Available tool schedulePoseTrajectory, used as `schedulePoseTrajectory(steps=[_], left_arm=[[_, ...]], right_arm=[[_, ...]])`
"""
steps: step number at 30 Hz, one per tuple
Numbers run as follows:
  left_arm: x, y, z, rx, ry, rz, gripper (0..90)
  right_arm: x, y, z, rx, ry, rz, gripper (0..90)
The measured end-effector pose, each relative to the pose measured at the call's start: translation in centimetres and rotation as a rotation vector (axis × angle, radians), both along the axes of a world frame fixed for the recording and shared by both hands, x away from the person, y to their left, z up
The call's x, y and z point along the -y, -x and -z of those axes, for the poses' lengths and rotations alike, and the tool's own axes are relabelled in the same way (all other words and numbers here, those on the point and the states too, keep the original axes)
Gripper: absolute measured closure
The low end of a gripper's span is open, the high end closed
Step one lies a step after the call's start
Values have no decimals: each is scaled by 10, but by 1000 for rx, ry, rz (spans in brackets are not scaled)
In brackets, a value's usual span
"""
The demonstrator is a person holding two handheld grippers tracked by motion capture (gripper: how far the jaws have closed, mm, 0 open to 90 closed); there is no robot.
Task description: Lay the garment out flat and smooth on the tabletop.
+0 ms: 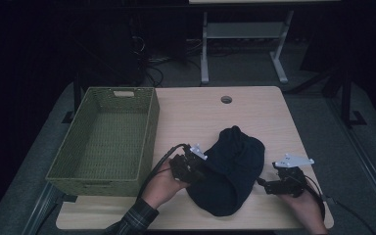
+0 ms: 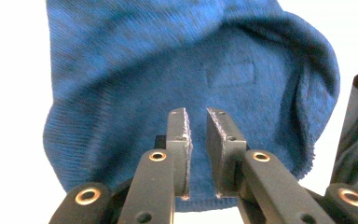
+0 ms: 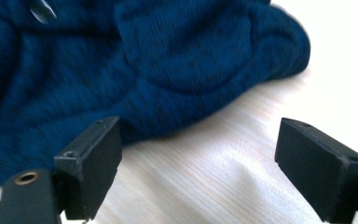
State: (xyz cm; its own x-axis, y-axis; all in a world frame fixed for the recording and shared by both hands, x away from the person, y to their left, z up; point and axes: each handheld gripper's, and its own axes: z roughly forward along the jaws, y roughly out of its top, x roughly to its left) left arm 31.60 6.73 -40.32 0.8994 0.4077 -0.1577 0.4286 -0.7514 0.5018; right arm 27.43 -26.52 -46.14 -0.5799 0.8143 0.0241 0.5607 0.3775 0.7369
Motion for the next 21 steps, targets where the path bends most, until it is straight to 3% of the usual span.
schedulePoseTrajectory(steps=[4, 8, 12, 17, 21], left_arm=[[1, -8, -11, 21, 28, -14, 782], [8, -18, -20, 30, 46, -7, 852], [21, -28, -28, 40, 68, 9, 897], [42, -41, -32, 69, 68, 26, 898], [54, -54, -31, 92, 46, 27, 898]], right_arm=[[1, 5, -10, 16, -56, -26, 345], [-1, 8, -17, 13, -110, -78, 555], [-8, 8, -18, -15, -135, -131, 738], [-18, 9, -15, -51, -131, -171, 863], [-26, 10, -11, -71, -115, -184, 897]])
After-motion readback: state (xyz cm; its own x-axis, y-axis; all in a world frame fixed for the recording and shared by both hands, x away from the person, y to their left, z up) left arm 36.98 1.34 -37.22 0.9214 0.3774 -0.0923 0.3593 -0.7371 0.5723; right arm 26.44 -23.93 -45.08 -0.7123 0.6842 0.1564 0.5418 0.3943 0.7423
